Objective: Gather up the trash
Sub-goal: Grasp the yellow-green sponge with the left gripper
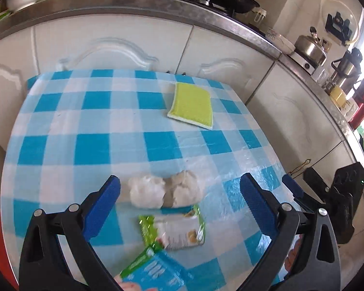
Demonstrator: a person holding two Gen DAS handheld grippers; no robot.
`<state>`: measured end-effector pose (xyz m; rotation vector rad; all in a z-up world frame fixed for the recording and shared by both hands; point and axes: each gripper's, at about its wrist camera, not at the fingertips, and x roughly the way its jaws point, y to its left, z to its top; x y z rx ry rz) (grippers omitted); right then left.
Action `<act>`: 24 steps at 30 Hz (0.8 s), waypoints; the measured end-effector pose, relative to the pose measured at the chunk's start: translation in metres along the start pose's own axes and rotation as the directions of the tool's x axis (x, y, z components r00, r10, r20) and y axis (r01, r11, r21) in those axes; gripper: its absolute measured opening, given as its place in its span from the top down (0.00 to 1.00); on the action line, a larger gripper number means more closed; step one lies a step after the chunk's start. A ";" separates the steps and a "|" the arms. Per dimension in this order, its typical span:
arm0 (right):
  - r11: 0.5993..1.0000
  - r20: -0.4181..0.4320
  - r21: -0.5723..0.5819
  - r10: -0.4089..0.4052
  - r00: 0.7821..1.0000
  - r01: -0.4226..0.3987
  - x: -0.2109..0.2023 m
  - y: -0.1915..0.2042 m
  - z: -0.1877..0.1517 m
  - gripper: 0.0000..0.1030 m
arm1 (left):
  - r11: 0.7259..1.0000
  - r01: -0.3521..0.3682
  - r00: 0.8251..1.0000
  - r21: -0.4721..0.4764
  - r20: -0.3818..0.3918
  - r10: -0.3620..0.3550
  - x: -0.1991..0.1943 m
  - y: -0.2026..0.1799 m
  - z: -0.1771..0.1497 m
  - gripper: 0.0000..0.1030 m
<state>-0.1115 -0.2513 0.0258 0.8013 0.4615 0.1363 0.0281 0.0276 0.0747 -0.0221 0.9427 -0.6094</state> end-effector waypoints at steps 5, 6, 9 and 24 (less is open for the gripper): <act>1.000 0.010 0.005 0.007 1.000 -0.007 -0.006 -0.010 0.003 0.05 | 0.996 0.005 0.998 0.088 -0.061 0.000 0.067 -0.034 0.044 0.04; 1.000 0.009 0.000 0.010 1.000 -0.010 -0.006 -0.009 0.004 0.05 | 0.995 -0.004 0.997 0.102 -0.078 0.012 0.082 -0.040 0.054 0.04; 0.999 0.007 -0.026 0.025 1.000 -0.024 -0.007 -0.008 0.005 0.05 | 0.989 -0.029 0.994 0.147 -0.103 0.044 0.118 -0.052 0.077 0.04; 0.996 -0.014 -0.031 0.078 0.997 -0.078 -0.005 -0.016 0.006 0.05 | 0.947 -0.124 0.954 0.295 -0.226 0.195 0.215 -0.064 0.124 0.04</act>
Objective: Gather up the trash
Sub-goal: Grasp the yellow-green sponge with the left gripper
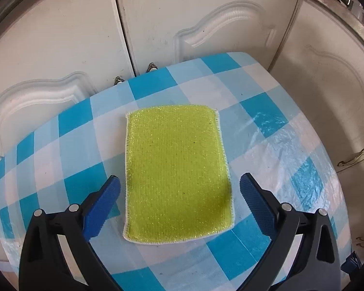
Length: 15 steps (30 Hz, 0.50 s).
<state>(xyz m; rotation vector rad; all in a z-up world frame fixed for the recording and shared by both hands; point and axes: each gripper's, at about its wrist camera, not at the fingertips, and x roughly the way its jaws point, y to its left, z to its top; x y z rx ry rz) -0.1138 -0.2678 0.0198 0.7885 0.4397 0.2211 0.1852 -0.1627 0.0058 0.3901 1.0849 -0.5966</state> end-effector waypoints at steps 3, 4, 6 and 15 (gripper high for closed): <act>1.000 -0.001 0.013 0.003 1.000 -0.003 0.000 -0.004 0.000 0.05 | 1.000 -0.013 1.000 0.010 -0.019 0.013 0.009 -0.001 0.004 0.04; 1.000 -0.002 0.014 0.004 1.000 -0.004 0.000 -0.004 0.000 0.05 | 1.000 -0.013 1.000 0.012 -0.025 0.014 0.011 -0.001 0.005 0.04; 1.000 -0.003 0.014 0.003 1.000 -0.003 0.000 -0.005 0.000 0.05 | 1.000 -0.019 0.999 0.016 -0.031 0.019 0.016 -0.002 0.007 0.04; 1.000 -0.035 0.013 -0.001 0.999 0.001 0.006 -0.007 -0.003 0.05 | 0.999 -0.044 0.999 -0.010 0.021 0.044 0.014 -0.005 0.005 0.13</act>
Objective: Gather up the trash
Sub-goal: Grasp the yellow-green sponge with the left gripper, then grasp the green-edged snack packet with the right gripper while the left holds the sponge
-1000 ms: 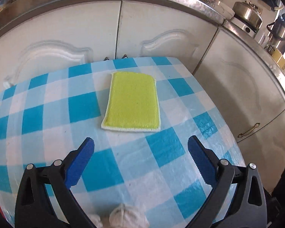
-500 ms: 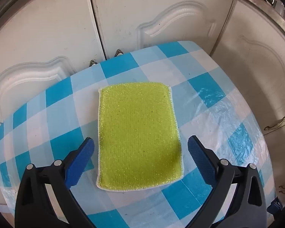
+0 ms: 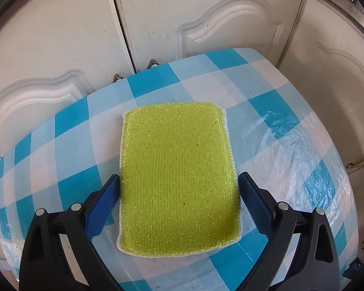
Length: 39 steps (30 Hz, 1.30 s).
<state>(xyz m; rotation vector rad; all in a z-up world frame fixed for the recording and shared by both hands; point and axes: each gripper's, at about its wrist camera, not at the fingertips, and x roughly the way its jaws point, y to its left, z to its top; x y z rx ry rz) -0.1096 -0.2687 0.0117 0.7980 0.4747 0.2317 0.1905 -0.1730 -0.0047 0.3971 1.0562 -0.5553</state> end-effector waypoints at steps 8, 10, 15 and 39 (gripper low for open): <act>0.996 -0.155 -0.086 -0.012 0.988 -0.001 0.030 0.020 -0.016 0.05 | 0.999 -0.002 1.000 -0.039 0.015 0.003 -0.016 0.011 -0.006 0.24; 0.994 -0.204 -0.113 -0.016 0.979 -0.007 0.040 0.027 -0.023 0.05 | 0.999 0.001 1.000 -0.049 0.025 0.000 -0.021 0.017 -0.011 0.25; 0.980 -0.290 -0.196 -0.030 0.957 -0.029 0.056 0.046 -0.039 0.05 | 0.999 0.009 0.999 -0.054 0.053 -0.006 -0.036 0.027 -0.020 0.25; 0.855 -0.392 -0.519 -0.250 0.885 0.011 0.117 0.118 -0.095 0.23 | 0.980 0.071 0.978 -0.187 0.207 -0.032 -0.122 0.107 -0.116 0.25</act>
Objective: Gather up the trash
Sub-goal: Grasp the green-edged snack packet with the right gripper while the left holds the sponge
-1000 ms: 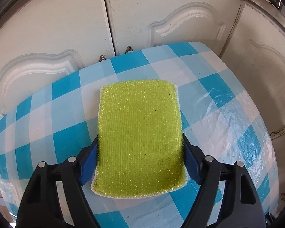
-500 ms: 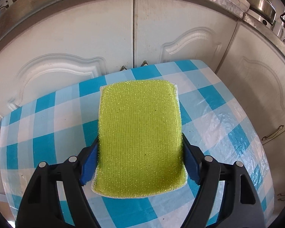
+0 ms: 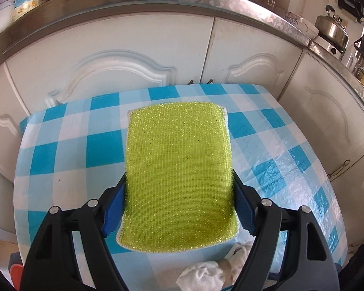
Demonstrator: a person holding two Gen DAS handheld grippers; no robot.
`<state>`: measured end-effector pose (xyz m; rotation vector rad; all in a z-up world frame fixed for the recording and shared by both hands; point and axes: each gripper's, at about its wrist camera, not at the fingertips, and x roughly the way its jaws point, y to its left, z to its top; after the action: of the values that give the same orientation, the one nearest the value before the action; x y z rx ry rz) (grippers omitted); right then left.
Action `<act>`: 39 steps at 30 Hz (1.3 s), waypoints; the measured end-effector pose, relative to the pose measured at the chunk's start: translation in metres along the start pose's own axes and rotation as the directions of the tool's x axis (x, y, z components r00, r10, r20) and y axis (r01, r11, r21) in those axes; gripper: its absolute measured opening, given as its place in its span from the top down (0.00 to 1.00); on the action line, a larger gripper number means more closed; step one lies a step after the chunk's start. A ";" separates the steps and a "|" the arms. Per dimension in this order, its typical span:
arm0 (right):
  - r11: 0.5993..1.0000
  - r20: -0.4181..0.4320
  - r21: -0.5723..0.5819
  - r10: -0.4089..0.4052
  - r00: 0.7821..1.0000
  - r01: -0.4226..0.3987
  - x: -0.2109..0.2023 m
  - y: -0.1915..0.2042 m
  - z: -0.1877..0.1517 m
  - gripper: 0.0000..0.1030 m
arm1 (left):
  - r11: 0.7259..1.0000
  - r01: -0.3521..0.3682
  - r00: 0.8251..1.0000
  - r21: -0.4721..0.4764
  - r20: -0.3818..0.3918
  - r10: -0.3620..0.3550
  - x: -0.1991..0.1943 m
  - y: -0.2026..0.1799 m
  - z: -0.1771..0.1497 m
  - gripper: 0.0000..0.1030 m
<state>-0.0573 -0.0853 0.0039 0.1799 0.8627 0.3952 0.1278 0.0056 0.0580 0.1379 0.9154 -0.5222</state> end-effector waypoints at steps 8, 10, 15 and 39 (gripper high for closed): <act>0.993 -0.013 -0.037 -0.109 0.994 0.109 0.017 0.021 0.008 0.17 | 0.998 -0.009 1.000 -0.067 0.026 0.011 -0.025 0.031 -0.031 0.25; 0.992 -0.011 -0.031 -0.126 0.992 0.126 0.019 0.021 0.010 0.17 | 0.996 -0.014 0.999 -0.084 0.034 0.017 -0.032 0.039 -0.038 0.25; 0.986 -0.014 -0.038 -0.166 0.986 0.165 0.023 0.024 0.013 0.17 | 0.993 -0.028 0.997 -0.113 0.061 0.035 -0.052 0.053 -0.056 0.24; 0.980 0.035 0.007 -0.201 0.979 0.201 0.000 0.012 0.000 0.61 | 0.964 0.017 0.995 -0.266 0.102 0.010 -0.114 0.090 -0.153 0.24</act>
<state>-0.0601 -0.0741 0.0076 0.1013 0.8374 0.2008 0.0049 0.1764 0.0450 -0.1342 0.8768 -0.4007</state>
